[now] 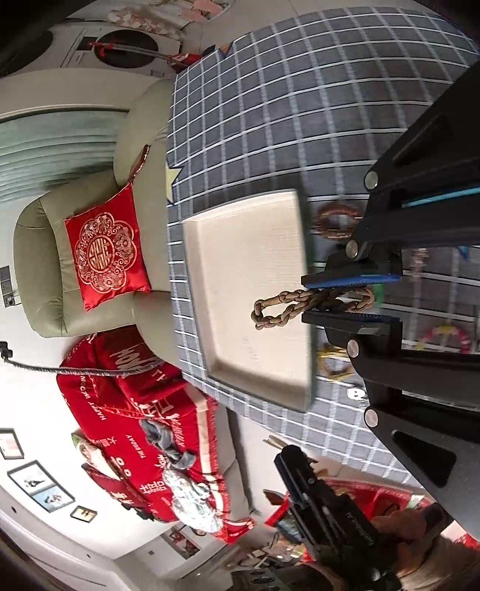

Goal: Organize jewelry
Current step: 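Carry the clip with the left tool into the white tray while the right tool drops the bracelet there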

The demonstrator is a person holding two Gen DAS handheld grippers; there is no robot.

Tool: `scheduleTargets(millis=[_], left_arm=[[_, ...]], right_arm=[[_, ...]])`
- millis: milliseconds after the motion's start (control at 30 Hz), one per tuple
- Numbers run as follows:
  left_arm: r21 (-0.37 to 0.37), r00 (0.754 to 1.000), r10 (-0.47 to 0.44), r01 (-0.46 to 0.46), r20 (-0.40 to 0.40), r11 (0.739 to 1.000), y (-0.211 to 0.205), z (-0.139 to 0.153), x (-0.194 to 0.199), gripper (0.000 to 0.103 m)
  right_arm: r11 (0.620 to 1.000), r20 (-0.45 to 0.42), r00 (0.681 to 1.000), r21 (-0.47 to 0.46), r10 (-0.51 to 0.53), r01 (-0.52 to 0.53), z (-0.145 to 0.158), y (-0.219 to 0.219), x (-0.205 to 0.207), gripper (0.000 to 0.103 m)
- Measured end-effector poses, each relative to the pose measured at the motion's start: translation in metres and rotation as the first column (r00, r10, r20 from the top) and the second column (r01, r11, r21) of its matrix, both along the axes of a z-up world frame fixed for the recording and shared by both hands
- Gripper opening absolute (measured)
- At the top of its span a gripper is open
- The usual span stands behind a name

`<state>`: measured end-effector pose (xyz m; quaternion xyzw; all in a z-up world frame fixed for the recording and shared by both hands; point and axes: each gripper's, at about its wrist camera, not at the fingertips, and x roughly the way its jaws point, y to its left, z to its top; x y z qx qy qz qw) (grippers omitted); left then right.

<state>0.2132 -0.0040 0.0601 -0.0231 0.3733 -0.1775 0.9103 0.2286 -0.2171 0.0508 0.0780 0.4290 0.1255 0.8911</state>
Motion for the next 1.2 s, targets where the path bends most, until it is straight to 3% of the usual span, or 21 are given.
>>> scheduleTargets(millis=[267, 400, 633, 833, 1000, 1167, 1200], left_arm=[[-0.026, 0.998, 0.066, -0.066, 0.003, 0.997, -0.006, -0.001, 0.066, 0.033], [0.036, 0.996, 0.094, -0.094, 0.006, 0.995, -0.014, -0.021, 0.102, 0.033], [0.083, 0.988, 0.125, -0.118, -0.090, 0.990, -0.023, -0.073, 0.155, 0.033], [0.155, 0.981, 0.137, -0.115, -0.136, 0.981, -0.033, -0.103, 0.172, 0.033], [0.179, 0.978, 0.138, -0.109, -0.159, 0.978, -0.039, -0.111, 0.175, 0.033], [0.213, 0.969, 0.154, -0.112, -0.193, 0.971, -0.043, -0.121, 0.178, 0.033], [0.219, 0.968, 0.158, -0.115, -0.194, 0.969, -0.043, -0.122, 0.178, 0.033]], right_arm=[[0.999, -0.039, 0.999, 0.037, -0.029, 0.031, -0.012, -0.003, 0.075, 0.013], [0.998, -0.052, 0.998, 0.027, -0.047, 0.048, -0.031, -0.002, 0.109, 0.013], [0.997, -0.104, 0.991, 0.005, -0.079, 0.080, -0.075, -0.001, 0.158, 0.013], [0.995, -0.128, 0.987, -0.025, -0.100, 0.098, -0.104, 0.001, 0.179, 0.013], [0.994, -0.145, 0.984, -0.064, -0.102, 0.093, -0.115, 0.004, 0.183, 0.013], [0.993, -0.157, 0.982, -0.058, -0.106, 0.098, -0.120, 0.004, 0.181, 0.018], [0.994, -0.157, 0.982, -0.049, -0.103, 0.096, -0.120, 0.004, 0.181, 0.023]])
